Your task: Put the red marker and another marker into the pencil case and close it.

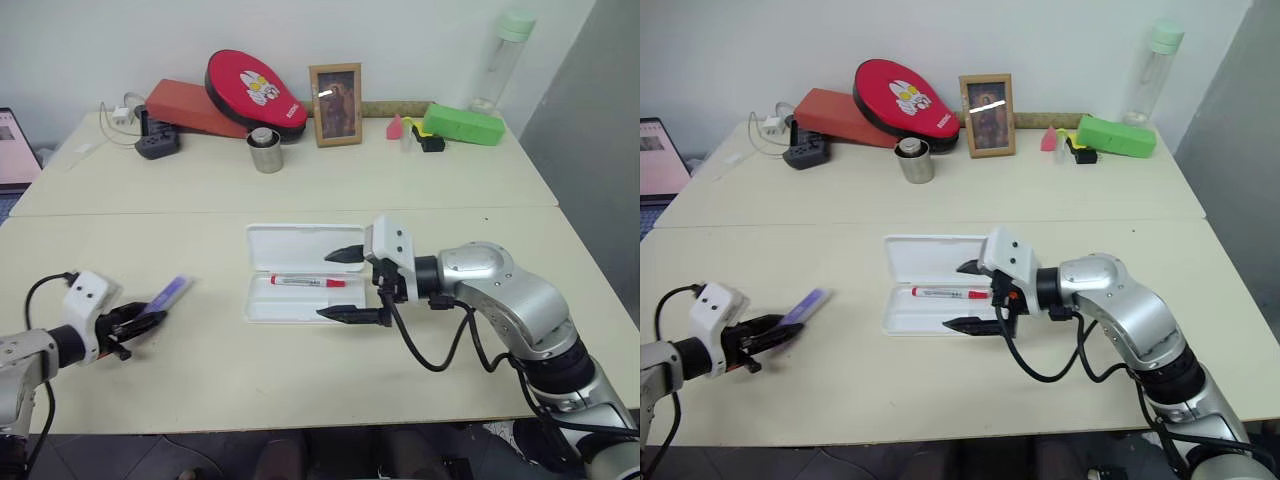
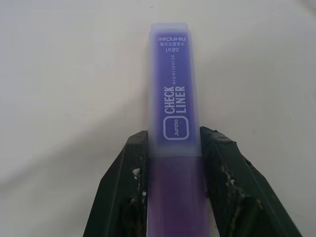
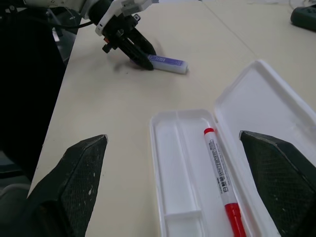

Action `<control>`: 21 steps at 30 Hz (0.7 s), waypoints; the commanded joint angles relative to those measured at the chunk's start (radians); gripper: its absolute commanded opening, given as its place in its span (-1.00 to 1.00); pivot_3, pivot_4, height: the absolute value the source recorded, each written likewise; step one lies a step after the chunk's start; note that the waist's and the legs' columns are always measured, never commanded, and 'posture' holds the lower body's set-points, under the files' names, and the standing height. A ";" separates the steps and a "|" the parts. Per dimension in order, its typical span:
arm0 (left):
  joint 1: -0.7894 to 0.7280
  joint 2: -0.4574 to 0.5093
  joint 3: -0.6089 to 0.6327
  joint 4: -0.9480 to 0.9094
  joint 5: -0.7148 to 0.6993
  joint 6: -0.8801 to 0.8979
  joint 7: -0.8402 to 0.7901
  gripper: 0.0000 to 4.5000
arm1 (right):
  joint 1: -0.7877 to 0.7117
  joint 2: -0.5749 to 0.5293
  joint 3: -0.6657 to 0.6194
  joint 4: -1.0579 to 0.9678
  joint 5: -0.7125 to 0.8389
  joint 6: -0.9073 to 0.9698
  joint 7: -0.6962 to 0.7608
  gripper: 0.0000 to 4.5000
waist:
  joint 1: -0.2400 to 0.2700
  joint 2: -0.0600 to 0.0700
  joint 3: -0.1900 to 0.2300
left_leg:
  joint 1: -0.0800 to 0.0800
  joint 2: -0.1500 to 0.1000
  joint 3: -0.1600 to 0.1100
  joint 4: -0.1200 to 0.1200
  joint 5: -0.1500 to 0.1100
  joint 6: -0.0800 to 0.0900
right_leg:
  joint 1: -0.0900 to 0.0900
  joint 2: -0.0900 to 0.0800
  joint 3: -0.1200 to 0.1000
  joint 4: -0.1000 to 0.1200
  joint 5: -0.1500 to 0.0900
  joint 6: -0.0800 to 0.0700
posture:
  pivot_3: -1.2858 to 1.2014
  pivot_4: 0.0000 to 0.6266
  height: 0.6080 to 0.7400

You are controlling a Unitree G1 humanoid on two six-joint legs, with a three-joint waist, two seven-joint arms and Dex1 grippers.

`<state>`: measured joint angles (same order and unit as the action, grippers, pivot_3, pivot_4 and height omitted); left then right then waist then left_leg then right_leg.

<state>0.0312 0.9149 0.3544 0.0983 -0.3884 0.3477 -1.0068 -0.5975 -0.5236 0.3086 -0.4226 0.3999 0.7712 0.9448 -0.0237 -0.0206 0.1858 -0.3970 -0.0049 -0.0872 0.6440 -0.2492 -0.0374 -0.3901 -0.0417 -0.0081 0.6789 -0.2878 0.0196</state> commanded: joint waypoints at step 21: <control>-0.496 0.040 -0.534 -0.045 0.167 -0.161 -0.398 -0.46 | 0.180 -0.153 -0.201 -0.151 0.079 0.021 -0.072 1.00 | -0.007 0.001 0.001 | 0.001 0.000 0.007 0.000 0.000 0.000 | 0.001 0.009 -0.001 0.002 0.000 0.000 | 0.03 -0.52 1.00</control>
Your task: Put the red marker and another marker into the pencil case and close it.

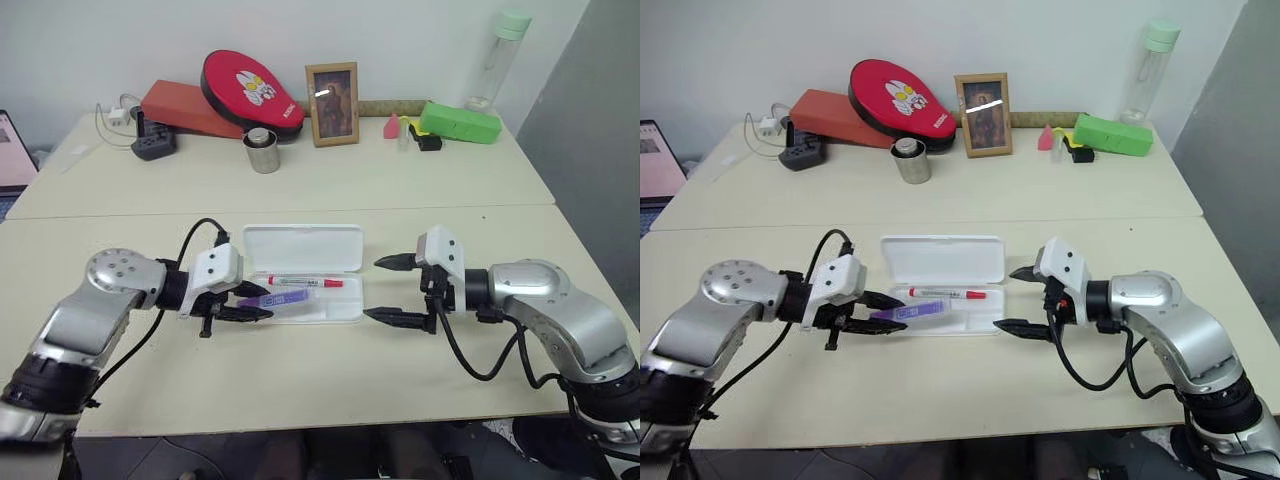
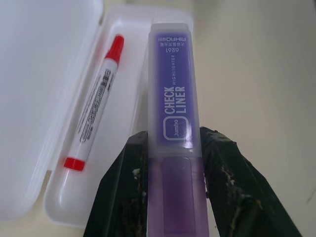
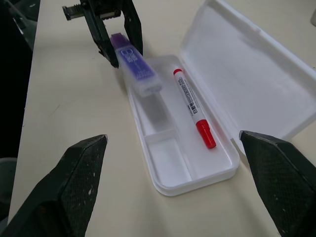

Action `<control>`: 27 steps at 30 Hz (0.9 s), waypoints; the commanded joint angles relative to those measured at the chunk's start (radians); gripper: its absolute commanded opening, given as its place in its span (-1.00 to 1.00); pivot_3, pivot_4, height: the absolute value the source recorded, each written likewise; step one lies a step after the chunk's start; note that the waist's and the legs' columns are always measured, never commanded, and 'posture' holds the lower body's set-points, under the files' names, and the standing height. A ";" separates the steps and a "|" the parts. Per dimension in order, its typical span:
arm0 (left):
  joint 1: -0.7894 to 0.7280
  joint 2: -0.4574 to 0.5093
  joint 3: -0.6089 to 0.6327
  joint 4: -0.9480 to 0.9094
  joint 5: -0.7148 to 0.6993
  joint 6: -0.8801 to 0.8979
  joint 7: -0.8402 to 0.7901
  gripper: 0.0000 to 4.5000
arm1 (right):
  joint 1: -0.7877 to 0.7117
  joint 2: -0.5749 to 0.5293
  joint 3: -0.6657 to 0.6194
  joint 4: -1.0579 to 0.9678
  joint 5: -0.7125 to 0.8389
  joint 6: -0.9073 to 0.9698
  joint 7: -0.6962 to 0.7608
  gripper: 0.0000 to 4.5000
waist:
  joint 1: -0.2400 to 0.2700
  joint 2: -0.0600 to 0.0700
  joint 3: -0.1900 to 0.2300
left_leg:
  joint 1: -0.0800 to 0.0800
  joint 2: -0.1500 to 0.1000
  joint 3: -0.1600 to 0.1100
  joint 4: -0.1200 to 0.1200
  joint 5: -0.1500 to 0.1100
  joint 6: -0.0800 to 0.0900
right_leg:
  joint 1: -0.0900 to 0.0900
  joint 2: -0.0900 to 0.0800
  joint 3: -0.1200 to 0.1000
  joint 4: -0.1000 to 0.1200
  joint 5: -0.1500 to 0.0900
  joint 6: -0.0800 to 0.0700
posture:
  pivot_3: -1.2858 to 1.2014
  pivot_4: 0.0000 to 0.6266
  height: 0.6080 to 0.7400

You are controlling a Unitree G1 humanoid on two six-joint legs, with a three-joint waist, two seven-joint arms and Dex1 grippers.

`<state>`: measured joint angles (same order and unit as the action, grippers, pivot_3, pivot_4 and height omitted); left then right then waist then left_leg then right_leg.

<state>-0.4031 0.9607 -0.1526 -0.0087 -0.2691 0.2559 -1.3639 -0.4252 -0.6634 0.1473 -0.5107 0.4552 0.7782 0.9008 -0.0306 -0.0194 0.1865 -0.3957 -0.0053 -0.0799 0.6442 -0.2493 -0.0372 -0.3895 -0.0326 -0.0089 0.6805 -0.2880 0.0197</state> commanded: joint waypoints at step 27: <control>-0.188 -0.131 -0.096 0.246 0.134 -0.125 -0.135 -0.46 | 0.058 -0.020 -0.047 -0.157 0.080 0.074 -0.151 1.00 | 0.000 0.000 0.000 | -0.001 0.000 -0.001 0.001 0.000 0.000 | 0.000 0.000 -0.001 0.000 0.000 0.000 | 0.03 -0.52 1.00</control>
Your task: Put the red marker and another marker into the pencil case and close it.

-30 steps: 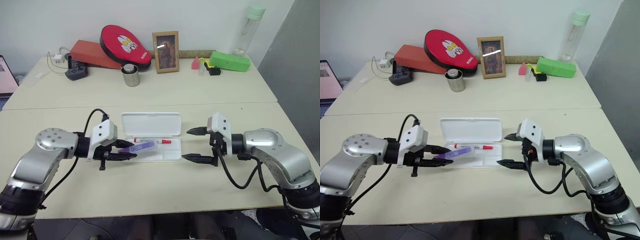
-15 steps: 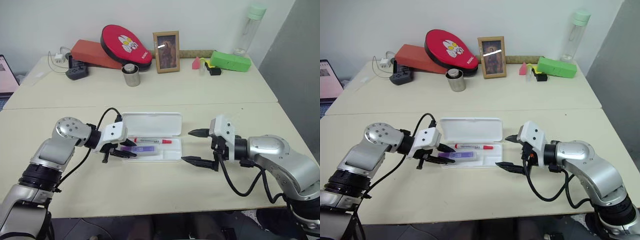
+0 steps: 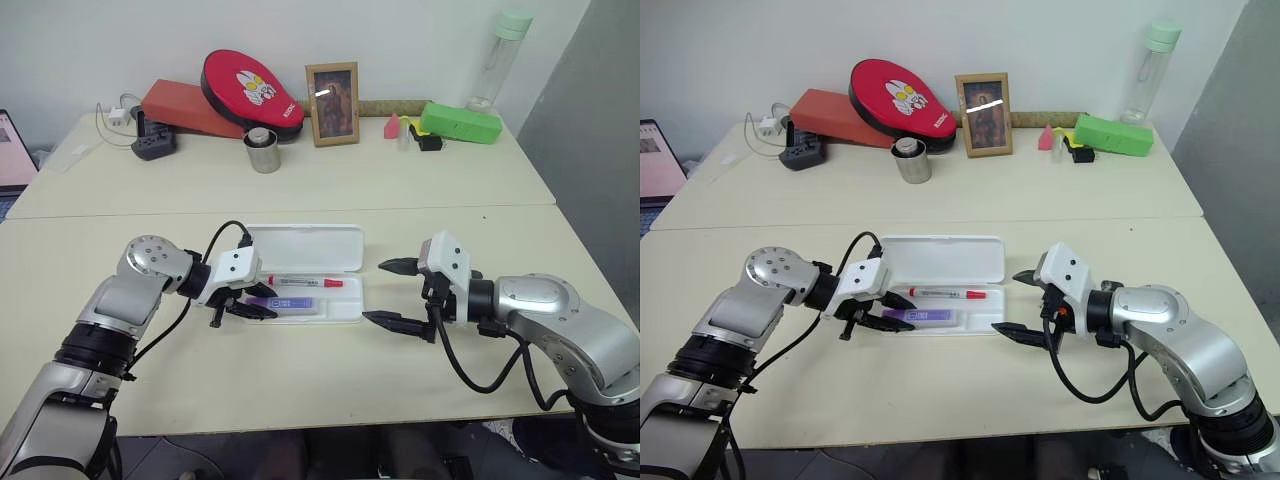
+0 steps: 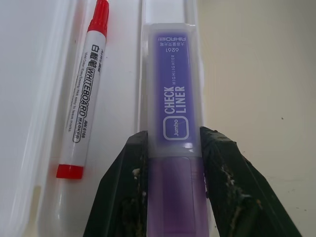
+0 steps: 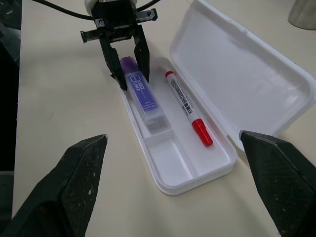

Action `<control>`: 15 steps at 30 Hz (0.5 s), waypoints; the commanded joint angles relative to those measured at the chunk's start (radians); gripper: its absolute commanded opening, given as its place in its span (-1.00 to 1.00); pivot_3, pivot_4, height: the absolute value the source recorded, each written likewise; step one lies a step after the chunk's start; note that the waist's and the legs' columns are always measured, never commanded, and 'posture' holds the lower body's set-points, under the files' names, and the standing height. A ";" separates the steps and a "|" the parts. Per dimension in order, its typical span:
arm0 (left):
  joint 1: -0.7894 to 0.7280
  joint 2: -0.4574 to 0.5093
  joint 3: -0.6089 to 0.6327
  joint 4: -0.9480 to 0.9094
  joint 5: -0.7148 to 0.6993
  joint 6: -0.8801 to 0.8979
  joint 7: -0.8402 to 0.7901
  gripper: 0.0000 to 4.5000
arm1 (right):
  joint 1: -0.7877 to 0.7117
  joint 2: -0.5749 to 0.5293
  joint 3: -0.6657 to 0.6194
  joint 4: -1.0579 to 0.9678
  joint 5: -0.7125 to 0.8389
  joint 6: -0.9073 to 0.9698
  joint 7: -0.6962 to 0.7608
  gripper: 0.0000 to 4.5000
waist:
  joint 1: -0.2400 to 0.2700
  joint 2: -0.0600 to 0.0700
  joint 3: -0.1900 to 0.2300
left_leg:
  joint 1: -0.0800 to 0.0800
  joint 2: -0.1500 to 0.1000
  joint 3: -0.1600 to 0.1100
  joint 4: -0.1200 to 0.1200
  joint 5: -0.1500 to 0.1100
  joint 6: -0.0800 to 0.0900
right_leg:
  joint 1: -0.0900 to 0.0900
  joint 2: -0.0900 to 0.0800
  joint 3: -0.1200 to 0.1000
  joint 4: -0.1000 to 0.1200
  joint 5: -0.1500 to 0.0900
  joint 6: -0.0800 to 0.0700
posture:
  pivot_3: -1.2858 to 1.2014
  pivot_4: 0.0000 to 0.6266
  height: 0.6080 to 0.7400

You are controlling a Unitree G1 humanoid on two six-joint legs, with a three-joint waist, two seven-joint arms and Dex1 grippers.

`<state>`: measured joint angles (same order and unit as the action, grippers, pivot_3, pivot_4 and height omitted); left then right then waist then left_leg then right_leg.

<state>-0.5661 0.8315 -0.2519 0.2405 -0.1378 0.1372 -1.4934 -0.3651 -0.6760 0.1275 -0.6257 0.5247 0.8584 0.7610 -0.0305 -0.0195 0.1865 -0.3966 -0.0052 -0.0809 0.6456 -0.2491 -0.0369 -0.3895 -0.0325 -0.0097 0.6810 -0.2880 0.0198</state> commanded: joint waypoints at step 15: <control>-0.028 -0.011 0.004 -0.021 0.003 0.036 -0.018 0.19 | -0.005 -0.012 -0.022 -0.035 0.019 -0.007 -0.027 1.00 | 0.000 0.000 0.000 | 0.000 0.000 0.000 0.000 0.000 0.000 | 0.000 0.000 0.000 0.000 0.000 0.000 | 0.03 -0.52 1.00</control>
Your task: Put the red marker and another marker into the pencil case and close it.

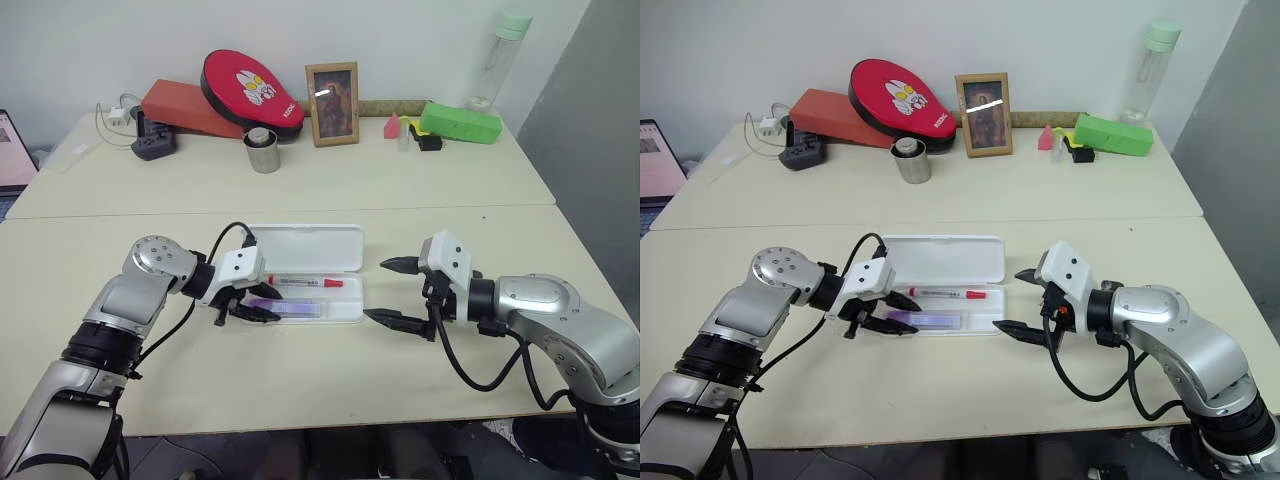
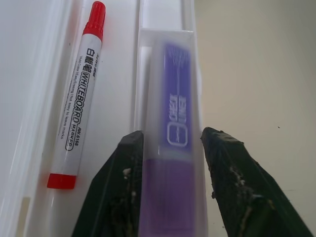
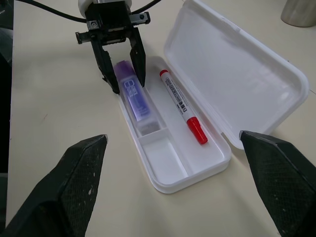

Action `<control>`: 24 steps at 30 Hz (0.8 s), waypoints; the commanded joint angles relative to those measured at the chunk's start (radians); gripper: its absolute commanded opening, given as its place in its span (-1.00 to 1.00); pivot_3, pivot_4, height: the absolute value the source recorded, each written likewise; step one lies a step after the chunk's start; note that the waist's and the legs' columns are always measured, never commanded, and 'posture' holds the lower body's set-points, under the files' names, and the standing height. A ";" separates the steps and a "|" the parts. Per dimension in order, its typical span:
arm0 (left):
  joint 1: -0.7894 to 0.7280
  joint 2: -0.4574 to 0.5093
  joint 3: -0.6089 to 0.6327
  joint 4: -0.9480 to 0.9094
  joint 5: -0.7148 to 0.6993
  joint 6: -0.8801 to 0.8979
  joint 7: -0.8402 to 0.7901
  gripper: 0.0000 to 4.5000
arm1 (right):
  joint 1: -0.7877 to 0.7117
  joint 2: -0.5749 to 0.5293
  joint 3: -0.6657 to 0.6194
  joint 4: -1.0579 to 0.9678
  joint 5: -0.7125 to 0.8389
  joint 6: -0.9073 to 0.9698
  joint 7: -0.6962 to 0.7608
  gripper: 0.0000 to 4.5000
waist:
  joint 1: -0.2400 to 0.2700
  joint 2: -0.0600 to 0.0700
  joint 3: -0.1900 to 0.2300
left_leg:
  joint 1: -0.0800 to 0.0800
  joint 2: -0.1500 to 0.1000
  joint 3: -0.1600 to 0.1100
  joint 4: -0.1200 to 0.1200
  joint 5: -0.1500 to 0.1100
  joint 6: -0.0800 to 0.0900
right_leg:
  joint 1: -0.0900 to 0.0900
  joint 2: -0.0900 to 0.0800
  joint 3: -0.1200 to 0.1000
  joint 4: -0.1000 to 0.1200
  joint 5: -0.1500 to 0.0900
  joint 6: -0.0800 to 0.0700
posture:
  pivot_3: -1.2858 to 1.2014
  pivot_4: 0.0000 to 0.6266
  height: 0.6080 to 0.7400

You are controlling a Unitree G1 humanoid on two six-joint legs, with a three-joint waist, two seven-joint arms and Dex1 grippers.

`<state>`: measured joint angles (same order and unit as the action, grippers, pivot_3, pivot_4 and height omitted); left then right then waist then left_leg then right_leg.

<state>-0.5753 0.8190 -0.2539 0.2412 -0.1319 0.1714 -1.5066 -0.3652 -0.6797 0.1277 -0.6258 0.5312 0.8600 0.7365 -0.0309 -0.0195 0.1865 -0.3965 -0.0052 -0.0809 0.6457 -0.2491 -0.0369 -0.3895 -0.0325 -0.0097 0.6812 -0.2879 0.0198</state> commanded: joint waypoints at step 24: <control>0.021 -0.170 0.185 -0.374 -0.278 0.305 0.255 0.99 | 0.036 -0.055 -0.155 0.061 -0.033 -0.004 -0.069 1.00 | 0.006 -0.001 0.000 | -0.001 -0.001 -0.001 0.001 0.000 0.000 | 0.001 -0.002 0.000 0.000 0.000 0.000 | 0.03 -0.52 1.00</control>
<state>-0.5436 0.6987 -0.1204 -0.0353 -0.3376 0.4336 -1.3367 -0.3321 -0.7140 0.0570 -0.5885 0.5164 0.8564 0.7087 -0.0251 -0.0201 0.1862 -0.3975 -0.0064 -0.0810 0.6471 -0.2491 -0.0369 -0.3888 -0.0347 -0.0096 0.6809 -0.2877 0.0203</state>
